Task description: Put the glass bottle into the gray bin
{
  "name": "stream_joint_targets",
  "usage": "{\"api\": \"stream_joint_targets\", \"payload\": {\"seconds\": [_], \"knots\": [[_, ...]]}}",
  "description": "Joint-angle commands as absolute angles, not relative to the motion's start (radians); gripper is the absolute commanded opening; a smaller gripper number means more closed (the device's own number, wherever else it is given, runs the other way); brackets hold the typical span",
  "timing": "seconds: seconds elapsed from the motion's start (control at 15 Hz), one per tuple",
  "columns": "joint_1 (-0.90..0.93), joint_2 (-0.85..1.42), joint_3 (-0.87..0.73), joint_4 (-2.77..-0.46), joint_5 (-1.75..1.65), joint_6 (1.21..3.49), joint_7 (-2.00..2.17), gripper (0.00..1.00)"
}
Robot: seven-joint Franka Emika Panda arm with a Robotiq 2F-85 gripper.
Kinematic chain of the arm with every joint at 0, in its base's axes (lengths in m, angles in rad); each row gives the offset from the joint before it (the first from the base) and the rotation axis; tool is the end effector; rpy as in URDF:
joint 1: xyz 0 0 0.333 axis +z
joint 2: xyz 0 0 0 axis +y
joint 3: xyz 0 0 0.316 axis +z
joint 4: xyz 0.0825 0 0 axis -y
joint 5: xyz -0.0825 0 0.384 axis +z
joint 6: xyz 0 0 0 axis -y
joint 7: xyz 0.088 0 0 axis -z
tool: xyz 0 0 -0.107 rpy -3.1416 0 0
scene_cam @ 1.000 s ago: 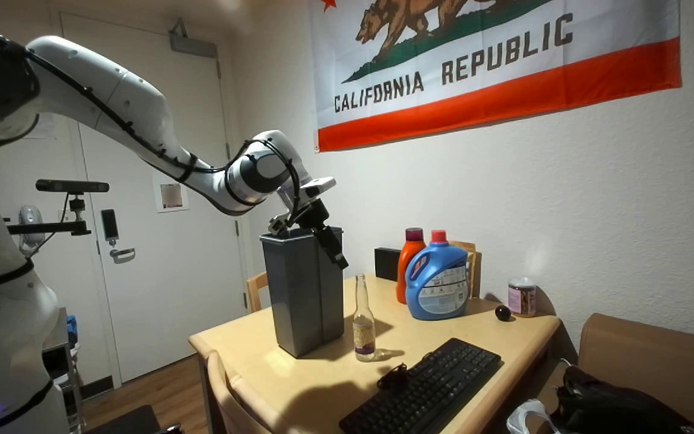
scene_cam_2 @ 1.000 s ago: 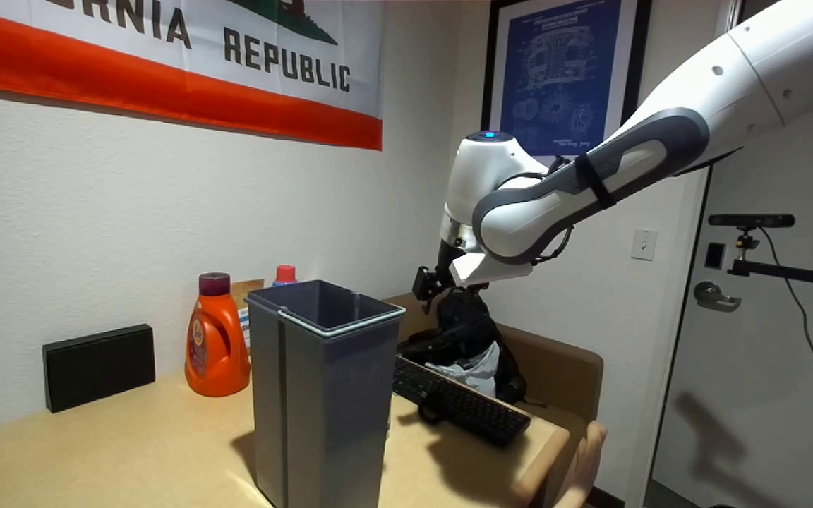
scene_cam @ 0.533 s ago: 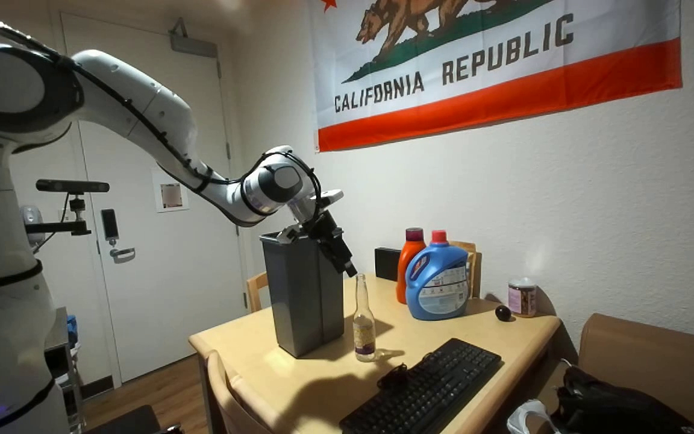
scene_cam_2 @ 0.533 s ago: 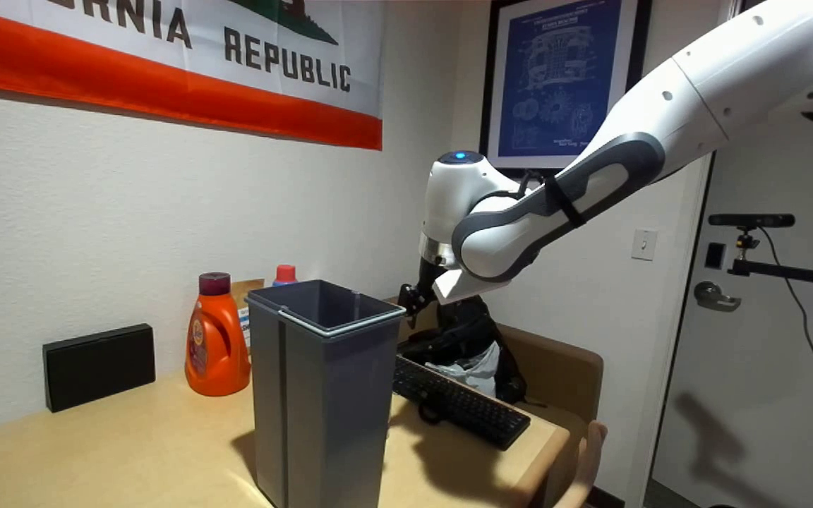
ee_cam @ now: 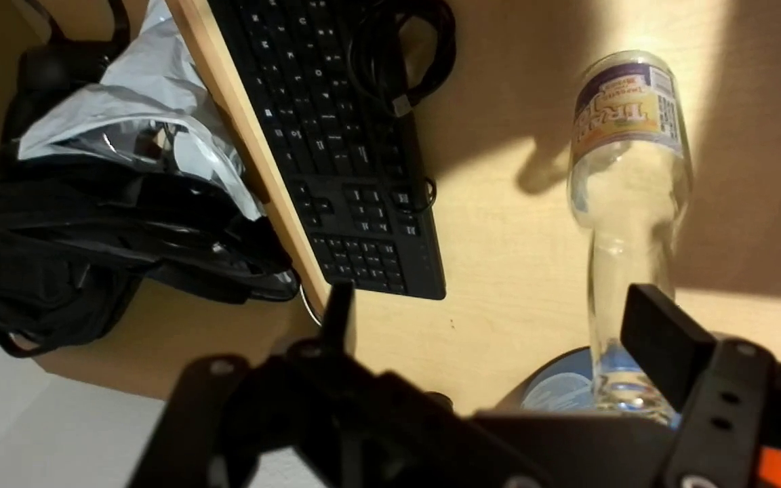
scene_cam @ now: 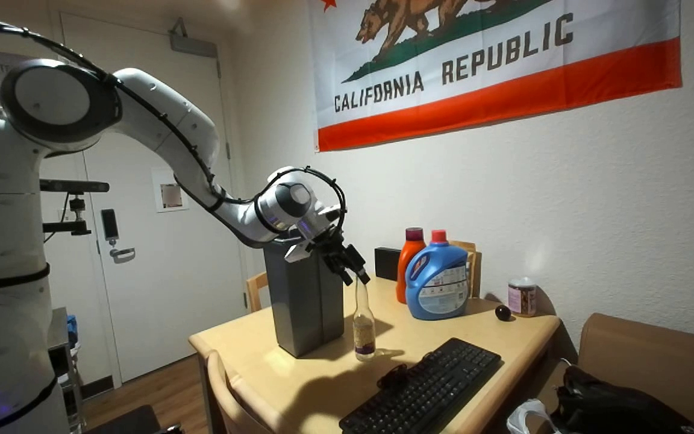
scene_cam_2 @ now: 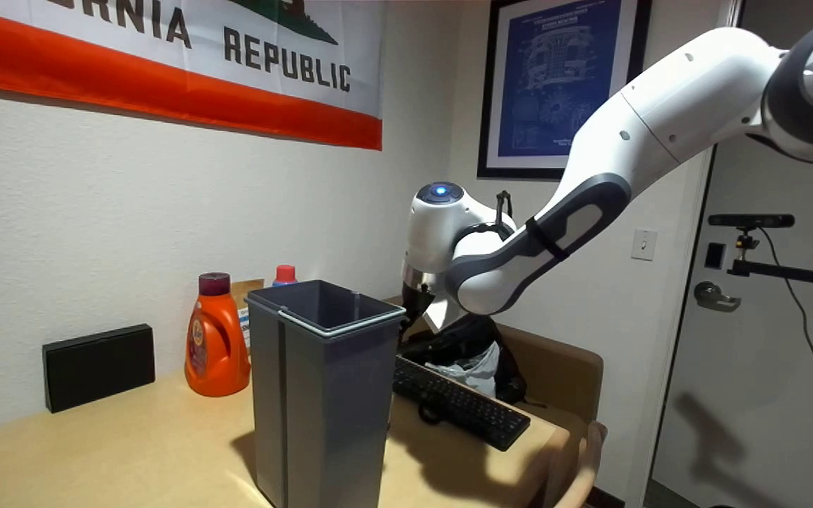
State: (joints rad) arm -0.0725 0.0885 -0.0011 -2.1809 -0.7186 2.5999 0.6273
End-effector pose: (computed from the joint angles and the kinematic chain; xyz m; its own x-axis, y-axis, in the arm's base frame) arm 0.5714 -0.0288 0.3802 0.9026 -0.0516 0.4273 -0.2012 -0.9282 0.3130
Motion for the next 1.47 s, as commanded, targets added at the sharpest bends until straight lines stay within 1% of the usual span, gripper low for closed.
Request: {"api": "stream_joint_targets", "payload": {"seconds": [0.0, 0.47, 1.4], "knots": [[-0.023, 0.12, -0.031, -2.164, -0.822, 2.637, 0.668, 1.0], [-0.026, 0.156, -0.022, -2.161, -0.865, 2.7, 0.657, 1.0], [-0.064, 0.256, -0.043, -2.128, -0.892, 2.921, 0.605, 1.0]]}}
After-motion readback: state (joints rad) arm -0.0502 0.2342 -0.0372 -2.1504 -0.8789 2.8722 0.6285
